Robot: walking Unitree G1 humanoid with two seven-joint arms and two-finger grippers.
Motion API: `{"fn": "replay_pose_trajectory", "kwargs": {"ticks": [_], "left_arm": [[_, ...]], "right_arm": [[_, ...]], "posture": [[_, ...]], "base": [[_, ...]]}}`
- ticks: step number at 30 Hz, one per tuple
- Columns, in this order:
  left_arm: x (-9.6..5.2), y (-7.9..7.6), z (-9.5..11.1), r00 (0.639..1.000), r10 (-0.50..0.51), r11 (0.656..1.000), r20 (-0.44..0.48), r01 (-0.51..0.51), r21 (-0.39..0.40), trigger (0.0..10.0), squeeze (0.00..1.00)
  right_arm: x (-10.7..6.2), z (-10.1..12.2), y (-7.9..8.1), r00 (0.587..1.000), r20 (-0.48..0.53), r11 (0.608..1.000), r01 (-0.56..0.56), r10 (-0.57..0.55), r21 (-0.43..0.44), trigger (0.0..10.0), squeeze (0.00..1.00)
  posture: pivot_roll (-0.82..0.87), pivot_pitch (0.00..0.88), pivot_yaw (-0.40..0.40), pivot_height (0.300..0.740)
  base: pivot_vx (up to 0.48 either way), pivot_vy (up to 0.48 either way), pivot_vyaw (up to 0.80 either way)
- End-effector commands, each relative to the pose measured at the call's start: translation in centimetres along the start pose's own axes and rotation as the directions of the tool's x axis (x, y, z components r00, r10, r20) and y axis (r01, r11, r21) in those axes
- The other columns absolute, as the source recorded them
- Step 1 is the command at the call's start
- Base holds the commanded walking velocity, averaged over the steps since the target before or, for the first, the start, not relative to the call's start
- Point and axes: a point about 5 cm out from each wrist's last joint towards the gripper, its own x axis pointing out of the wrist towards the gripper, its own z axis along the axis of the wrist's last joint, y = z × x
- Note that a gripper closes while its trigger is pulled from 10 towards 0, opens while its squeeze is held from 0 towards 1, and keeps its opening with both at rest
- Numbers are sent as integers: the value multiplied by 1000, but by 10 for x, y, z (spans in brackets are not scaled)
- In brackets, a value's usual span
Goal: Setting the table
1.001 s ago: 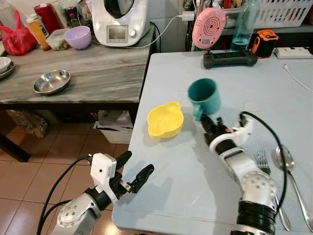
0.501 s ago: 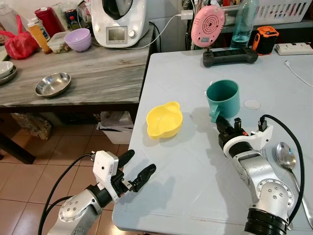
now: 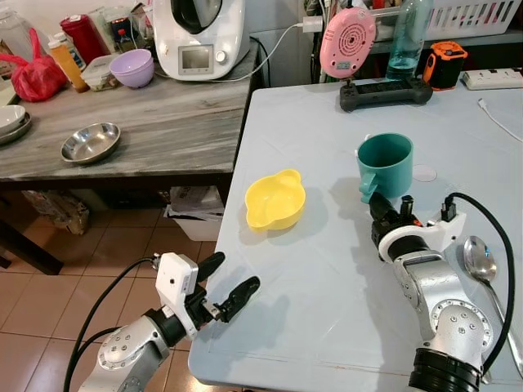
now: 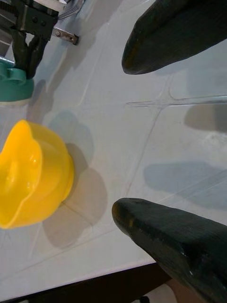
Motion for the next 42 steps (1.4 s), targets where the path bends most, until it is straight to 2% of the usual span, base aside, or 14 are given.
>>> {"fn": "replay_pose_trajectory", "kwargs": {"ticks": [1, 5, 6, 20, 24, 27, 29, 31, 32, 34, 35, 36, 39, 42], "left_arm": [[-5, 5, 0, 1000, 7, 1000, -20, -7, 27, 10000, 0], [-4, 4, 1, 1000, 4, 999, -21, -4, 32, 10000, 0], [-4, 4, 1, 1000, 4, 999, -20, -3, 32, 10000, 0], [-4, 3, 2, 1000, 5, 999, -16, -4, 34, 10000, 0], [-3, 3, 2, 1000, 7, 999, -15, -7, 34, 10000, 0], [-3, 3, 2, 1000, 12, 999, -13, -12, 38, 10000, 0], [-3, 3, 2, 1000, 14, 999, -13, -13, 38, 10000, 0], [-4, 2, 2, 1000, 23, 999, -9, -23, 40, 10000, 0], [-4, 2, 2, 1000, 23, 999, -9, -23, 40, 10000, 0], [-5, 2, 3, 999, 34, 999, 0, -34, 37, 10000, 0], [-6, 3, 3, 999, 44, 998, 8, -44, 32, 10000, 0], [-7, 3, 4, 998, 63, 998, 26, -63, 16, 10000, 0], [-7, 3, 5, 995, 85, 996, 47, -85, -1, 10000, 0], [-7, 3, 7, 993, 103, 995, 63, -103, -8, 10000, 0]], "right_arm": [[-6, -26, -12, 999, -46, 995, 32, -28, 98, 10000, 549], [-7, -27, -14, 998, -46, 995, 42, -37, 95, 10000, 608], [-7, -27, -15, 998, -46, 995, 42, -38, 92, 10000, 769], [-5, -29, -15, 997, -62, 997, 45, -42, 59, 10000, 776], [-7, -29, -11, 995, -100, 997, 13, -20, -77, 10000, 922], [-9, -31, -2, 990, -142, 974, -38, 6, -222, 10000, 957], [-10, -32, -1, 988, -155, 965, -50, 10, -258, 10000, 961], [-11, -36, 2, 977, -214, 906, -114, 27, -408, 10000, 965], [-11, -36, 2, 977, -214, 906, -114, 27, -408, 10000, 965], [-12, -41, 5, 967, -251, 844, -171, 45, -509, 10000, 980], [-13, -44, 8, 959, -277, 794, -216, 62, -569, 10000, 1000], [-13, -49, 13, 945, -315, 698, -285, 89, -657, 10000, 1000], [-12, -55, 19, 931, -348, 588, -344, 111, -732, 10000, 1000], [-9, -57, 24, 922, -364, 520, -376, 130, -767, 10000, 1000]], "posture": [[-125, 82, 174, 740], [-125, 82, 174, 740], [-125, 82, 174, 740], [-122, 79, 170, 740], [-118, 75, 161, 740], [-115, 72, 155, 740], [-115, 72, 154, 740], [-109, 68, 144, 740], [-109, 68, 144, 740], [-109, 68, 144, 740], [-104, 65, 136, 740], [-103, 64, 131, 740], [-99, 59, 117, 740], [-94, 54, 106, 740]], "base": [[0, 0, 0], [0, 0, 0], [0, 0, 0], [0, 0, 0], [0, 0, 0], [0, 0, 0], [0, 0, 0], [0, 0, 0], [0, 0, 0], [0, 0, 0], [0, 0, 0], [0, 0, 0], [0, 0, 0], [0, 0, 0]]}}
